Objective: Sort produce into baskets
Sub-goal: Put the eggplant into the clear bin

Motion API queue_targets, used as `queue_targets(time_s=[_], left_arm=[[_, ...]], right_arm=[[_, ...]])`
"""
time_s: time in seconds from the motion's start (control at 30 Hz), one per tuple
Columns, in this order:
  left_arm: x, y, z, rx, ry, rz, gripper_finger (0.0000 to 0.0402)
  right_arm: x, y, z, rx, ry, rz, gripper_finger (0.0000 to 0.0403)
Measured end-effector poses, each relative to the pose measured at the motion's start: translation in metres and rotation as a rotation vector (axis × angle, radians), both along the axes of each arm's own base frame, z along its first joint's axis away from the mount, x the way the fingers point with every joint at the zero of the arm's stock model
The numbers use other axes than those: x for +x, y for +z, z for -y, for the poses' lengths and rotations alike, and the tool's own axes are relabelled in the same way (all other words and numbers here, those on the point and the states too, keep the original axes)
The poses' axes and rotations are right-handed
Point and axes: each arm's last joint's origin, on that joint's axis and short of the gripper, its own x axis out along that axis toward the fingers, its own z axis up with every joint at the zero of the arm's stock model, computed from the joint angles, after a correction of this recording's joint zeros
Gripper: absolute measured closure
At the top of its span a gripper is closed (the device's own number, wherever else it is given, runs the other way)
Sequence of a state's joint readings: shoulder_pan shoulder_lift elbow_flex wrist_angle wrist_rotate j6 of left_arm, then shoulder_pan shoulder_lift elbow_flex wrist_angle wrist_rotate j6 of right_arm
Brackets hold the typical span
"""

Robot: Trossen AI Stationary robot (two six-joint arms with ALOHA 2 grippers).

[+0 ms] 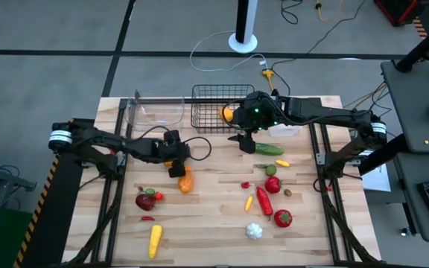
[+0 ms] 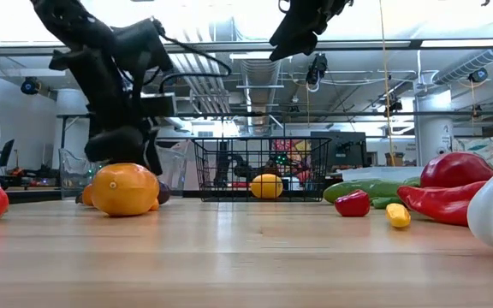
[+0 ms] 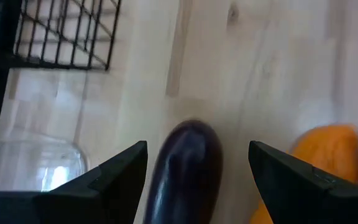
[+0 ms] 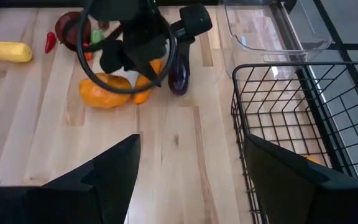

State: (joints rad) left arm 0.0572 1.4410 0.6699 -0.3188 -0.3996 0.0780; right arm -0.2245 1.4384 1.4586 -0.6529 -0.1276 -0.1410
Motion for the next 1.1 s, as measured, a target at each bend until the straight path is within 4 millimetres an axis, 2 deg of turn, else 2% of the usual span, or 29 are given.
queue_targets(time_s=[0.2, 0.43, 1.1], left_arm=[[0.005, -0.011, -0.002, 0.003, 0.015, -0.043, 0.0139], [0.011, -0.012, -0.005, 0.013, 0.056, -0.04, 0.0143], [0.008, -0.013, -0.006, 0.007, 0.066, -0.058, 0.0222]], right_arm=[[0.0, 0.0, 0.0, 0.0, 0.0, 0.0, 0.0131], [0.0, 0.0, 0.0, 0.0, 0.0, -0.001, 0.0133], [0.0, 0.0, 0.0, -0.005, 0.005, -0.002, 0.0131]])
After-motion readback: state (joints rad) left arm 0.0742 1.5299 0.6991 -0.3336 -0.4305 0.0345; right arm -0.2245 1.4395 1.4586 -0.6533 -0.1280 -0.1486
